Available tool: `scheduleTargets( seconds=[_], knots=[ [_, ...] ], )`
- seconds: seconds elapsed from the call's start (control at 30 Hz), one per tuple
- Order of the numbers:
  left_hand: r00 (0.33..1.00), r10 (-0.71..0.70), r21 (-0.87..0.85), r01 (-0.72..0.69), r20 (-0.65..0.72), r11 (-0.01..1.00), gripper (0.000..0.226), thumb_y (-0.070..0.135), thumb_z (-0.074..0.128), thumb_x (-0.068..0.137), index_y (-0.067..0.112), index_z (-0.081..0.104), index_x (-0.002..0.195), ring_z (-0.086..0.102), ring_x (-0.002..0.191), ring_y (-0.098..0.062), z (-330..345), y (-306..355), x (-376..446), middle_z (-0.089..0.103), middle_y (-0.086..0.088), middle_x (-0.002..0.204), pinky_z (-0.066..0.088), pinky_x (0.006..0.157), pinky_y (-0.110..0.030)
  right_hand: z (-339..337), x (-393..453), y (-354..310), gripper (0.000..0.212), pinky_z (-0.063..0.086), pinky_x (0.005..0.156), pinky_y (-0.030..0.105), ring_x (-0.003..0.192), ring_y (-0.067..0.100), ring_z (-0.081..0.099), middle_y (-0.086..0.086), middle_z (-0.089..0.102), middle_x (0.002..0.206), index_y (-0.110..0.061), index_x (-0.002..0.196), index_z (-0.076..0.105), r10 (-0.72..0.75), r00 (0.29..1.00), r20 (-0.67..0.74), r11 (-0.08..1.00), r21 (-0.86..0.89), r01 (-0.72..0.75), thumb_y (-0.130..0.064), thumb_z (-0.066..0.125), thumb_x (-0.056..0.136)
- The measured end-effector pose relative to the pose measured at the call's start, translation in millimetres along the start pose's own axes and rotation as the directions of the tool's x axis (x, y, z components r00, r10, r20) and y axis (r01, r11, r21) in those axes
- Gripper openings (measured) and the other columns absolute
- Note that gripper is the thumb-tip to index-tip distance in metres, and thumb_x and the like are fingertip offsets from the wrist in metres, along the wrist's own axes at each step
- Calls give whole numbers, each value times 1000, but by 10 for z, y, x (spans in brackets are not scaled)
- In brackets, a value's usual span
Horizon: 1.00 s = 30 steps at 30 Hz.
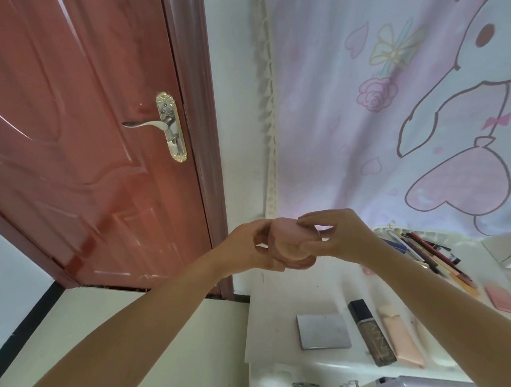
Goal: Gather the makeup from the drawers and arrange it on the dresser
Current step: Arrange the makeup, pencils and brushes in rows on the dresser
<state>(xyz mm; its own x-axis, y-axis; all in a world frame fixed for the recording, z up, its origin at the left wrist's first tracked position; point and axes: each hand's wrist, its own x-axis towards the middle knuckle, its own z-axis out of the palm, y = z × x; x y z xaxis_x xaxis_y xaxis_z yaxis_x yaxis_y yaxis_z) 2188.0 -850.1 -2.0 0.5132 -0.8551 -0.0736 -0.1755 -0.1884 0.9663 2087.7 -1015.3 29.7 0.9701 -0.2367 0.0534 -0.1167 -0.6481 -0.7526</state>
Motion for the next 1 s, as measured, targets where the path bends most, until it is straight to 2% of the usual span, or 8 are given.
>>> scheduleTargets(
  seconds=[0.1, 0.17, 0.27, 0.43, 0.6, 0.7, 0.83, 1.0],
  knots=[
    [996, -57, 37, 54, 62, 998, 66, -13, 72, 65, 36, 53, 105, 61, 89, 3, 25, -224, 11, 63, 14, 99, 53, 73, -15, 104, 67, 209, 26, 46, 73, 2, 84, 2, 61, -10, 66, 94, -15, 106, 69, 120, 989, 88, 989, 71, -126, -16, 67, 80],
    [989, -128, 57, 124, 76, 991, 67, -13, 72, 65, 30, 53, 113, 62, 82, 2, 69, -476, 0, 62, 12, 96, 51, 70, -14, 272, 96, 380, 18, 51, 82, 14, 89, 10, 66, -2, 71, 95, -18, 100, 70, 218, 963, 158, 944, 217, -250, -21, 63, 85],
    [966, -242, 70, 237, 89, 969, 65, -11, 72, 66, 21, 52, 119, 61, 84, -9, 197, -914, -73, 61, 7, 95, 53, 74, -17, 638, 98, 622, 20, 53, 82, 21, 93, 19, 64, 13, 67, 101, -6, 99, 66, 369, 896, 245, 820, 367, -439, -20, 55, 90],
    [917, -385, 131, 371, 103, 919, 64, -9, 75, 64, 12, 53, 121, 57, 92, -11, 444, -1529, -245, 62, 1, 101, 47, 73, -10, 1245, 18, 932, 38, 51, 70, 19, 83, 20, 60, 13, 60, 94, 3, 106, 61, 570, 775, 272, 726, 275, -630, -30, 49, 93],
    [894, -430, 281, 384, 125, 880, 66, 0, 78, 66, 8, 50, 125, 52, 93, -10, 572, -1799, -303, 61, -4, 111, 38, 65, 2, 1534, 13, 1126, 49, 42, 63, 24, 72, 21, 57, 18, 63, 89, 4, 104, 63, 655, 720, 229, 726, 74, -684, -39, 43, 94],
    [893, -429, 367, 356, 139, 860, 66, 8, 77, 69, 11, 47, 128, 57, 101, -18, 600, -1833, -261, 62, -6, 117, 44, 74, -13, 1581, 23, 1215, 52, 45, 73, 32, 74, 22, 54, 21, 64, 91, 5, 104, 63, 681, 701, 211, 716, 11, -698, -42, 40, 93],
    [879, -450, 524, 311, 159, 793, 69, 21, 74, 73, 18, 40, 133, 59, 106, -25, 581, -1856, -193, 63, -8, 116, 44, 85, -25, 1579, 80, 1252, 53, 39, 72, 29, 77, 22, 51, 14, 57, 83, 6, 96, 63, 662, 717, 217, 742, -58, -668, -42, 39, 94],
    [877, -454, 567, 296, 158, 768, 70, 23, 70, 77, 19, 33, 136, 58, 107, -25, 590, -1833, -179, 61, -8, 119, 44, 83, -26, 1496, 14, 1280, 45, 37, 82, 25, 101, 22, 55, 10, 63, 112, -6, 117, 58, 601, 766, 227, 798, -119, -591, -39, 35, 96]
  ],
)
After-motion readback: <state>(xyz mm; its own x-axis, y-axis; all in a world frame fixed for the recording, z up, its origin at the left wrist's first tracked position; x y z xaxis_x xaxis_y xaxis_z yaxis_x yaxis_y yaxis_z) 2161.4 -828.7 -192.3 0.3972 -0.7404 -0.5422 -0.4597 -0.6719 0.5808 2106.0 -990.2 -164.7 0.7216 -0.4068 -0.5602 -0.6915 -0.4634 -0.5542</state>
